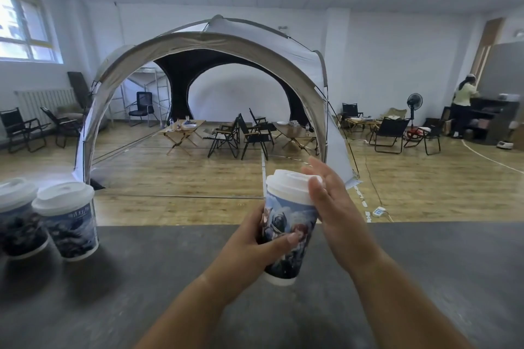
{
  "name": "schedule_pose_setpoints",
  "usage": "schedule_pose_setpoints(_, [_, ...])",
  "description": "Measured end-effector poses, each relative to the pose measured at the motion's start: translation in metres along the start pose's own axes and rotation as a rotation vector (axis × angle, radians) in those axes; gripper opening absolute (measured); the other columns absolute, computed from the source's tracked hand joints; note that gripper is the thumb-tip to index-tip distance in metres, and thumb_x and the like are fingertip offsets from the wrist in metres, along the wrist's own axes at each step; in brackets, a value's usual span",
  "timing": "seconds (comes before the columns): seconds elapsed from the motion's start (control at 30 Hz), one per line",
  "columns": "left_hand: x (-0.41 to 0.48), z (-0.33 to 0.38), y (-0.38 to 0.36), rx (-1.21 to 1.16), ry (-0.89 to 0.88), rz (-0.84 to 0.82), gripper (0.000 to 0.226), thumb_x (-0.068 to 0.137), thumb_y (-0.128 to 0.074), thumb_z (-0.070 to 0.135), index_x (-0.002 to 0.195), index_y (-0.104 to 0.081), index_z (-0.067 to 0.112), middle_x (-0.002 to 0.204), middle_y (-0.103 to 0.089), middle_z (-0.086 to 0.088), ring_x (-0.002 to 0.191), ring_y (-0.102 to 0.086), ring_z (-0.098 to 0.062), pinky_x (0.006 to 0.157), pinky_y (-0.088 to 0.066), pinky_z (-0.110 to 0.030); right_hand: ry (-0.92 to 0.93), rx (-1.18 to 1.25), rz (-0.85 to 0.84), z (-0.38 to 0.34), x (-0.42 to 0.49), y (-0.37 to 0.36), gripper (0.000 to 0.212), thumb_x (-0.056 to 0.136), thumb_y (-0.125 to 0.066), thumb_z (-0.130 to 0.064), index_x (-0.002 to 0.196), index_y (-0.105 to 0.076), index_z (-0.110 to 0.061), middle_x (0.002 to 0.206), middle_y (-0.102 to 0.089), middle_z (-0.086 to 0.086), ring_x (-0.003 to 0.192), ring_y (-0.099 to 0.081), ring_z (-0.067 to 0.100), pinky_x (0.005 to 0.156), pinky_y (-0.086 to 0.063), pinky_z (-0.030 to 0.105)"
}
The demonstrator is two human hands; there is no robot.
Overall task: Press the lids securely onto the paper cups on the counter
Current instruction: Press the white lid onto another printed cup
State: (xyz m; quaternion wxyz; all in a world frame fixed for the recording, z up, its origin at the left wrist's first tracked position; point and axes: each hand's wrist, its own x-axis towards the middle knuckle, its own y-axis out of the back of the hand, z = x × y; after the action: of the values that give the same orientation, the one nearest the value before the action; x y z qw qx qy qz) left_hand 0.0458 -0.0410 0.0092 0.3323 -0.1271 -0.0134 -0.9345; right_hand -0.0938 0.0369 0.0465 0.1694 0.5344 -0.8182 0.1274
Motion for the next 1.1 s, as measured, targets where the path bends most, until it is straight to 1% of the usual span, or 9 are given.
schedule_pose_setpoints(0.17, [-0.003, 0.013, -0.012, -0.072, 0.012, 0.017, 0.061, 0.07, -0.079, 0.024, 0.125, -0.052, 0.026, 0.112, -0.072, -0.004, 0.105, -0.069, -0.022, 0.088, -0.056, -0.036, 0.132, -0.255, 0.122, -0.024, -0.001, -0.009, 0.061, 0.064, -0.068, -0.061, 0.115, -0.055, -0.032, 0.104, -0.063, -0.004, 0.086, -0.072, 0.017, 0.067, -0.061, 0.03])
schedule_pose_setpoints(0.27, [-0.007, 0.019, -0.005, -0.281, 0.178, -0.164, 0.07, 0.065, -0.083, 0.034, 0.128, -0.053, 0.023, 0.121, -0.069, -0.009, 0.108, -0.067, -0.026, 0.083, -0.057, -0.038, 0.034, -0.018, 0.029, -0.03, 0.012, 0.007, 0.058, 0.069, -0.077, -0.052, 0.112, -0.061, -0.017, 0.103, -0.068, 0.012, 0.083, -0.072, 0.028, 0.069, -0.06, 0.037])
schedule_pose_setpoints(0.37, [-0.008, 0.016, -0.003, -0.444, 0.254, -0.307, 0.08, 0.067, -0.086, 0.041, 0.134, -0.053, 0.01, 0.129, -0.061, -0.018, 0.111, -0.062, -0.035, 0.085, -0.056, -0.045, -0.112, 0.26, -0.178, -0.022, 0.024, 0.02, 0.084, 0.071, -0.078, -0.058, 0.13, -0.055, -0.003, 0.119, -0.06, 0.029, 0.101, -0.063, 0.04, 0.091, -0.052, 0.054])
schedule_pose_setpoints(0.47, [-0.006, 0.013, -0.009, -0.56, 0.246, -0.296, 0.073, 0.067, -0.087, 0.036, 0.127, -0.06, 0.005, 0.126, -0.061, -0.022, 0.107, -0.063, -0.037, 0.085, -0.057, -0.046, -0.214, 0.361, -0.255, -0.016, 0.028, 0.02, 0.085, 0.081, -0.065, -0.06, 0.136, -0.049, 0.003, 0.121, -0.06, 0.029, 0.107, -0.063, 0.04, 0.094, -0.055, 0.048])
schedule_pose_setpoints(0.63, [-0.004, 0.023, -0.017, -0.299, 0.179, -0.062, 0.054, 0.074, -0.073, 0.027, 0.124, -0.058, 0.013, 0.116, -0.07, -0.014, 0.103, -0.068, -0.027, 0.08, -0.058, -0.041, -0.013, -0.059, -0.017, -0.031, 0.027, 0.012, 0.059, 0.079, -0.063, -0.063, 0.126, -0.052, -0.029, 0.123, -0.063, 0.006, 0.103, -0.071, 0.019, 0.086, -0.059, 0.036])
schedule_pose_setpoints(0.73, [-0.003, 0.025, -0.017, -0.148, 0.151, -0.029, 0.059, 0.076, -0.077, 0.029, 0.128, -0.053, 0.017, 0.113, -0.071, -0.011, 0.104, -0.069, -0.027, 0.082, -0.056, -0.04, 0.082, -0.207, 0.083, -0.041, 0.021, 0.007, 0.047, 0.073, -0.068, -0.055, 0.108, -0.06, -0.026, 0.105, -0.07, 0.004, 0.088, -0.074, 0.02, 0.076, -0.062, 0.037])
schedule_pose_setpoints(0.83, [-0.008, 0.03, -0.015, -0.466, 0.278, -0.198, 0.065, 0.074, -0.079, 0.034, 0.129, -0.057, 0.008, 0.125, -0.063, -0.019, 0.112, -0.061, -0.032, 0.088, -0.057, -0.042, 0.058, -0.023, 0.114, -0.038, 0.022, 0.011, 0.045, 0.08, -0.067, -0.042, 0.111, -0.061, -0.011, 0.098, -0.072, 0.009, 0.083, -0.073, 0.024, 0.07, -0.059, 0.031])
schedule_pose_setpoints(0.97, [-0.01, 0.024, -0.015, -0.696, 0.281, -0.331, 0.07, 0.066, -0.088, 0.028, 0.125, -0.062, 0.002, 0.132, -0.055, -0.028, 0.113, -0.059, -0.038, 0.088, -0.056, -0.044, -0.161, 0.479, -0.003, -0.027, 0.025, 0.016, 0.062, 0.091, -0.062, -0.038, 0.132, -0.048, 0.006, 0.11, -0.063, 0.022, 0.1, -0.062, 0.036, 0.091, -0.053, 0.05])
schedule_pose_setpoints(1.1, [-0.01, 0.027, -0.021, -0.708, 0.245, -0.323, 0.063, 0.072, -0.084, 0.026, 0.126, -0.062, 0.004, 0.128, -0.06, -0.024, 0.105, -0.065, -0.032, 0.083, -0.058, -0.04, -0.174, 0.49, -0.036, -0.028, 0.026, 0.016, 0.066, 0.088, -0.062, -0.046, 0.133, -0.051, 0.001, 0.113, -0.062, 0.023, 0.101, -0.062, 0.038, 0.093, -0.052, 0.053])
